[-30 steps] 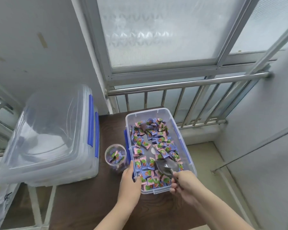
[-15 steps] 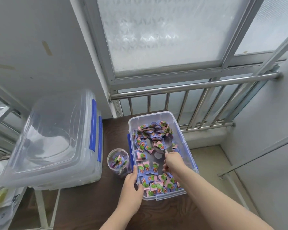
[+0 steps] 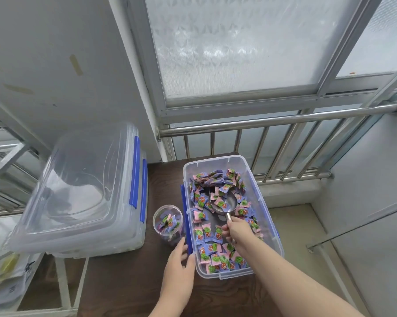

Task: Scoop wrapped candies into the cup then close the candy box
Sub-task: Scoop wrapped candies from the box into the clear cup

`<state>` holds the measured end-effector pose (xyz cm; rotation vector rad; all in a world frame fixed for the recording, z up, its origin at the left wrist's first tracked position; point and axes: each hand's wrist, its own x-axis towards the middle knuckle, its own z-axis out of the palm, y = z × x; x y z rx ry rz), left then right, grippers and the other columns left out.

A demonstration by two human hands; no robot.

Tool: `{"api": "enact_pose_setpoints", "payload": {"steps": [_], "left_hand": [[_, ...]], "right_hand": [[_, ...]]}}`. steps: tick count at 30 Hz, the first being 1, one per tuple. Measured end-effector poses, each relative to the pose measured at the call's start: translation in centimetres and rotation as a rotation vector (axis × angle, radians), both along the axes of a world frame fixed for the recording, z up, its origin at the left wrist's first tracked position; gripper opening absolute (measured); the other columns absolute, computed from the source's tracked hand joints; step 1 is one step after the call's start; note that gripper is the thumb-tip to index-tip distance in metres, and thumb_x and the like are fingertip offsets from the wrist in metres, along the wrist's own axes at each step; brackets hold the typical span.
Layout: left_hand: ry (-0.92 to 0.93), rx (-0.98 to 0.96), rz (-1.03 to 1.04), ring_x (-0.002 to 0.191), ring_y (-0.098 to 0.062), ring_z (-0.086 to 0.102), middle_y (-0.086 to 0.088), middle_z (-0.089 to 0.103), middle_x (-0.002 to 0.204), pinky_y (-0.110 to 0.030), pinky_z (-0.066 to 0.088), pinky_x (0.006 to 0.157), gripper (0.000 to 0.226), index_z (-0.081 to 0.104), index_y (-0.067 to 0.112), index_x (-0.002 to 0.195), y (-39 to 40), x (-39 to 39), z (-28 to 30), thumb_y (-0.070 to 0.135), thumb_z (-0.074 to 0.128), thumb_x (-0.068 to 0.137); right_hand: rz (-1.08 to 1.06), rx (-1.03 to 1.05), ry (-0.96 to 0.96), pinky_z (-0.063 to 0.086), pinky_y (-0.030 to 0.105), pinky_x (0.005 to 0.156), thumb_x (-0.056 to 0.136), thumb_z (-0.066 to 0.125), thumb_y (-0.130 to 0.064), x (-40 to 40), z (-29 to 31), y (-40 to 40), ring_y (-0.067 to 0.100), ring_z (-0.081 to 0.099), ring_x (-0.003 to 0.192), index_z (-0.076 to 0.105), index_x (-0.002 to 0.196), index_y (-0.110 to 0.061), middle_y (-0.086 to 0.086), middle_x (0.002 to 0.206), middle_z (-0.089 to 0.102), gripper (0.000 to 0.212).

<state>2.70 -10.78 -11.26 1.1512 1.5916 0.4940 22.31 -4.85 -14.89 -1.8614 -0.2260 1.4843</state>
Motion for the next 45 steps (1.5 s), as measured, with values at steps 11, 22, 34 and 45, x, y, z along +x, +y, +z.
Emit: {"api": "enact_pose_setpoints", "payload": {"steps": [11, 22, 34, 45], "left_hand": [[0.116, 0.134, 0.199, 0.139, -0.021, 0.042, -0.002, 0.034, 0.158, -0.043, 0.04, 0.11, 0.098, 0.014, 0.024, 0.158, 3.6, -3.0, 0.7, 0.013, 0.077, 0.085], [0.225, 0.279, 0.042, 0.129, -0.02, 0.051, 0.001, 0.05, 0.141, -0.041, 0.05, 0.101, 0.096, 0.036, 0.026, 0.147, 6.9, -3.4, 0.5, 0.027, 0.091, 0.068], [0.217, 0.297, 0.032, 0.12, -0.01, 0.057, 0.015, 0.055, 0.132, -0.044, 0.056, 0.093, 0.087, 0.04, 0.039, 0.136, 6.8, -3.7, -0.3, 0.04, 0.089, 0.064], [0.219, 0.349, 0.024, 0.111, -0.007, 0.058, 0.017, 0.056, 0.125, -0.035, 0.058, 0.087, 0.08, 0.045, 0.038, 0.131, 6.4, -4.0, 0.1, 0.03, 0.089, 0.065]], "right_hand": [[0.064, 0.132, -0.06, 0.033, 0.027, 0.052, 0.105, 0.035, -0.008, 1.6, 1.2, -2.8, 0.015, 0.051, 0.061, 0.058, 0.114, -0.008, 0.01, 0.083, 0.057, 0.024], [0.409, 0.199, -0.149, 0.047, 0.027, 0.056, 0.104, 0.043, -0.008, 4.3, 7.1, -5.0, 0.014, 0.055, 0.053, 0.065, 0.123, -0.013, 0.007, 0.081, 0.06, 0.03], [1.133, 0.116, -0.553, 0.042, 0.025, 0.05, 0.101, 0.046, -0.02, 0.9, 16.4, -1.5, 0.012, 0.051, 0.052, 0.066, 0.083, -0.03, -0.004, 0.065, 0.06, 0.029], [1.438, 0.085, -0.937, 0.042, 0.029, 0.058, 0.094, 0.05, -0.028, -5.1, 23.2, 3.8, 0.017, 0.048, 0.053, 0.07, 0.067, -0.009, 0.006, 0.064, 0.07, 0.039]]}}
